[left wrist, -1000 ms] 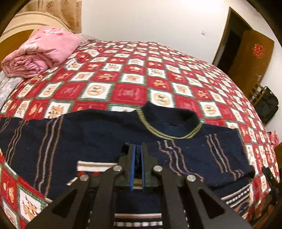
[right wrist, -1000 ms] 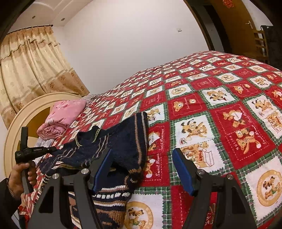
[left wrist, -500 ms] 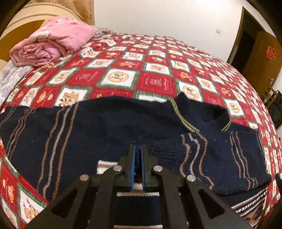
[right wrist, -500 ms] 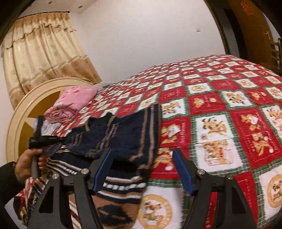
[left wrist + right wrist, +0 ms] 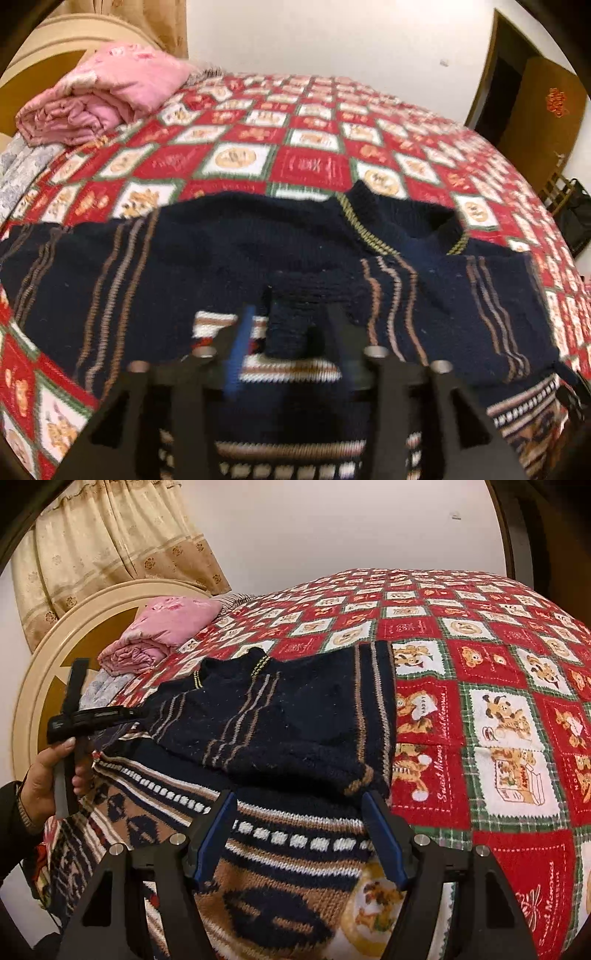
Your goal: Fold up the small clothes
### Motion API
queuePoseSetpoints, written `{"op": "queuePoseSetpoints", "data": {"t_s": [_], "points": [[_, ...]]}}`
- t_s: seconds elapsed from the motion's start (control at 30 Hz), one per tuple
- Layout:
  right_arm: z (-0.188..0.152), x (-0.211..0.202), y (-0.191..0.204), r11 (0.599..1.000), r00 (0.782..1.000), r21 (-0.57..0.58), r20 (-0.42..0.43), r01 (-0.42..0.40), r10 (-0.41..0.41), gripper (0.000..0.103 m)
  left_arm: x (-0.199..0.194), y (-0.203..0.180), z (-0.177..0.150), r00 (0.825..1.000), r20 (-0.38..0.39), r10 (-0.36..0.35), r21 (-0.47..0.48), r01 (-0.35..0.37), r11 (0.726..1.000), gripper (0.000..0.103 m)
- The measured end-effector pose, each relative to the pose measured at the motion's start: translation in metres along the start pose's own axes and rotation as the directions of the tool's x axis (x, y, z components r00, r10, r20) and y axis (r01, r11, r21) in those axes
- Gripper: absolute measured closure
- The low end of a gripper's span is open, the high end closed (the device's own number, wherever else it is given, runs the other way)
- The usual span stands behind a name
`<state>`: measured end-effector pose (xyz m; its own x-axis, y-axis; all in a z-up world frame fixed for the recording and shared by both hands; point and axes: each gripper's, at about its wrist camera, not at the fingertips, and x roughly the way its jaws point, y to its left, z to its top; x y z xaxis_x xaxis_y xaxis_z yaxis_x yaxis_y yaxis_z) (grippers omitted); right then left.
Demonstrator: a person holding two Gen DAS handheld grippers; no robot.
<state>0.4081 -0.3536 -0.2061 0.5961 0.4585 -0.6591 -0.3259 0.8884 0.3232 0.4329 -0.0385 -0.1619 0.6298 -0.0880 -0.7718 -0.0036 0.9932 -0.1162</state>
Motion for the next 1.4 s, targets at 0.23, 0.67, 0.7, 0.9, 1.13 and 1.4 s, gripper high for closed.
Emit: {"op": "queuePoseSetpoints", "data": {"t_s": [0.23,0.67,0.7,0.9,1.13,1.4], "points": [[0.029,0.000,0.027,0.998,0.995,-0.039,0.089,0.051,-0.047,0.032,-0.028,0.015,-0.008,0.997,0.075,0.019,0.084,-0.025,0.996,0.027],[0.002,0.026,0.060,0.978,0.986,-0.156,-0.068,0.137,-0.149,0.032,-0.045,0.132,-0.030,0.988,0.063,0.139,-0.019,-0.138,0.990,0.027],[0.004,0.024,0.061,0.978,0.986,-0.150,-0.054,0.147,-0.156,0.032,-0.047,0.145,-0.031,0.986,0.059,0.153,-0.043,-0.151,0.988,0.027],[0.032,0.043,0.091,0.954,0.967,-0.166,-0.012,0.248,-0.253,0.032,-0.057,0.217,-0.043,0.966,0.044,0.255,-0.162,-0.245,0.956,0.026],[0.010,0.083,0.094,0.919,0.924,-0.183,-0.090,0.350,-0.370,0.032,-0.062,0.297,-0.044,0.934,0.033,0.355,-0.291,-0.331,0.898,0.026],[0.009,0.079,0.089,0.930,0.935,-0.146,-0.065,0.337,-0.349,0.032,-0.058,0.374,-0.033,0.921,0.025,0.390,-0.425,-0.343,0.838,0.026]]}}
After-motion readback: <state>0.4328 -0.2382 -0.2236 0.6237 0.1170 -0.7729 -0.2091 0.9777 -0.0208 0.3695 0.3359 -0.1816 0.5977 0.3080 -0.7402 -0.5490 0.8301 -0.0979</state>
